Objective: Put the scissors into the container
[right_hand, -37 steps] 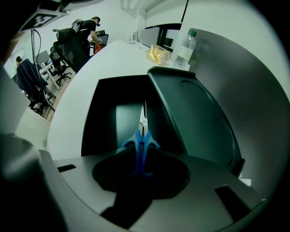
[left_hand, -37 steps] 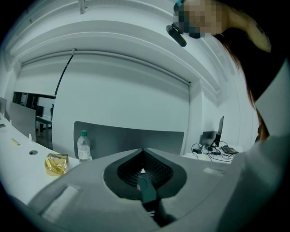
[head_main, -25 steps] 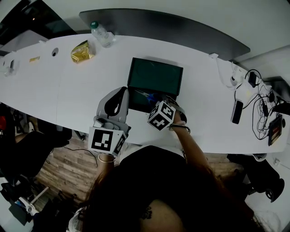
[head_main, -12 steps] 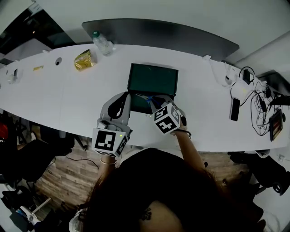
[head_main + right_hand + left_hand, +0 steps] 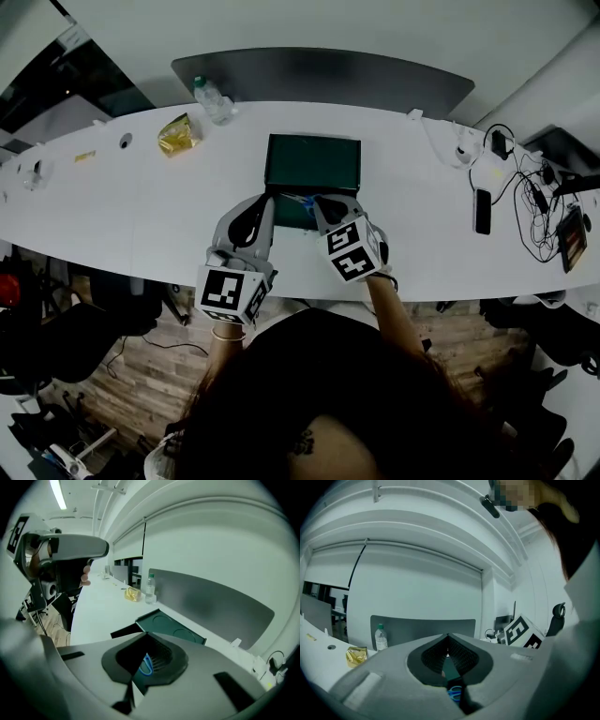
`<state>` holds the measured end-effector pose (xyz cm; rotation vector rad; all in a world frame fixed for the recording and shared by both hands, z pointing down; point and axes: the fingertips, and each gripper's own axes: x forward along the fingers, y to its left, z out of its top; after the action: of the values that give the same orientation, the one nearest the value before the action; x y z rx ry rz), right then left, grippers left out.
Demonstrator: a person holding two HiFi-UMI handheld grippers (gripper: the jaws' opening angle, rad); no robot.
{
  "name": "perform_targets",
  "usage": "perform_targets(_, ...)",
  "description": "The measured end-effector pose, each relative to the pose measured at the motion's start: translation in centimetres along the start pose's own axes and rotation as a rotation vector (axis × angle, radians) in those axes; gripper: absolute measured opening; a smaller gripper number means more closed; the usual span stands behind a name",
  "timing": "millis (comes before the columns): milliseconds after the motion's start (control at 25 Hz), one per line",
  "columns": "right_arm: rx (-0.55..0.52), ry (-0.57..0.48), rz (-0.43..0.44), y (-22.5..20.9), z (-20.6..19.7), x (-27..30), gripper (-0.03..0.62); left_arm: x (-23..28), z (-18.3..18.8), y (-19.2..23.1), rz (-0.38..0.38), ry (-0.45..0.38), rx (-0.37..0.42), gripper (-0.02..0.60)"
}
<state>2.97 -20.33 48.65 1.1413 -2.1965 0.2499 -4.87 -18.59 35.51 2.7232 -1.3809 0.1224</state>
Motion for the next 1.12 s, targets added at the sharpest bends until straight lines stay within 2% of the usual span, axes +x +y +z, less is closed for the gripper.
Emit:
perform_targets(280, 0.059, -0.12, -0.083, 0.8, 2.1, -3.7, 0.009, -2.4, 0.7, -1.3, -0.038, -0.014, 0.016, 0.011)
perform_targets(720, 0.085, -0.269, -0.226, 3.5, 4.1, -9.9, 0.009, -6.9, 1.5, -3.0, -0.092, -0.042, 0.037, 0.012)
perform_targets(1120, 0.094, -0.372, -0.294, 7.2, 5.4, -14.1, 0.009, -10.5, 2.7, -4.1, -0.147, -0.065, 0.066, 0.011)
